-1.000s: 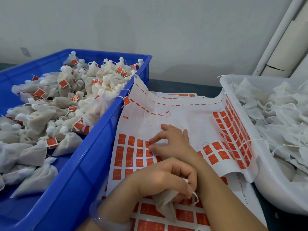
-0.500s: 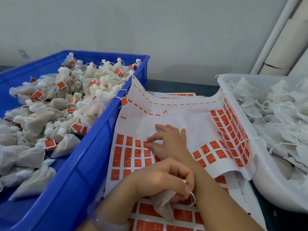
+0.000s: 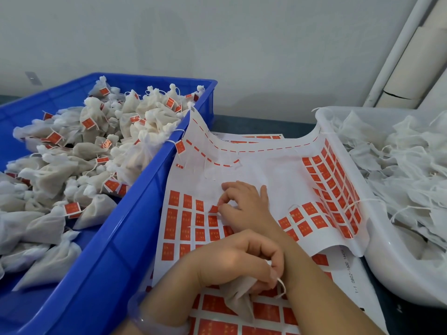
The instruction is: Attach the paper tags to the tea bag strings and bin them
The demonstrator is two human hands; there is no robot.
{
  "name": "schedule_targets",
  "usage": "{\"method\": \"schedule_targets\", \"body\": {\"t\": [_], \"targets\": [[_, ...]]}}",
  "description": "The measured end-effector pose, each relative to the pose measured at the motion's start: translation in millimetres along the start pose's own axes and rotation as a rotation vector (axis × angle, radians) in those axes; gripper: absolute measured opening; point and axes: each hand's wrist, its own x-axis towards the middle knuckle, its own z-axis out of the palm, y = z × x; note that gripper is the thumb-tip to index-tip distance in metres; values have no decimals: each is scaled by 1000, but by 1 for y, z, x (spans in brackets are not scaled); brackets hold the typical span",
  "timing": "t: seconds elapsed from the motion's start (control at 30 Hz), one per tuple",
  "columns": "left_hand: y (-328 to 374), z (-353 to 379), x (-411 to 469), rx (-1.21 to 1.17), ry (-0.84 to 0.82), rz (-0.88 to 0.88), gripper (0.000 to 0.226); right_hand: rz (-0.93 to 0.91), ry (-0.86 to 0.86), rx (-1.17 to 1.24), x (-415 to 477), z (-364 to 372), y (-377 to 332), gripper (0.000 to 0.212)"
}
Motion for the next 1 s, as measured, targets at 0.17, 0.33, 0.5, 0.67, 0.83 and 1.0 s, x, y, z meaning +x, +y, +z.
{"method": "schedule_targets", "body": {"t": [0.17, 0.33, 0.5, 0.67, 0.83, 1.0], "targets": [[1, 0, 0, 12, 20, 12, 24, 33, 35, 296, -4, -12, -5, 28], [2, 1, -1, 47, 13, 28, 23, 140, 65, 595, -7, -16, -6, 24], [2, -10, -4, 30, 73, 39, 12, 127, 217, 855, -10, -26, -9, 17], [1, -20, -6, -80, 384, 165, 8, 123, 539, 848, -15, -55, -6, 6], [-1, -21, 0, 31, 840, 256, 30, 217, 688, 999, -37, -76, 7, 14], [1, -18, 2, 149, 1041, 252, 17, 297, 629, 1068, -51, -66, 8, 24]]}}
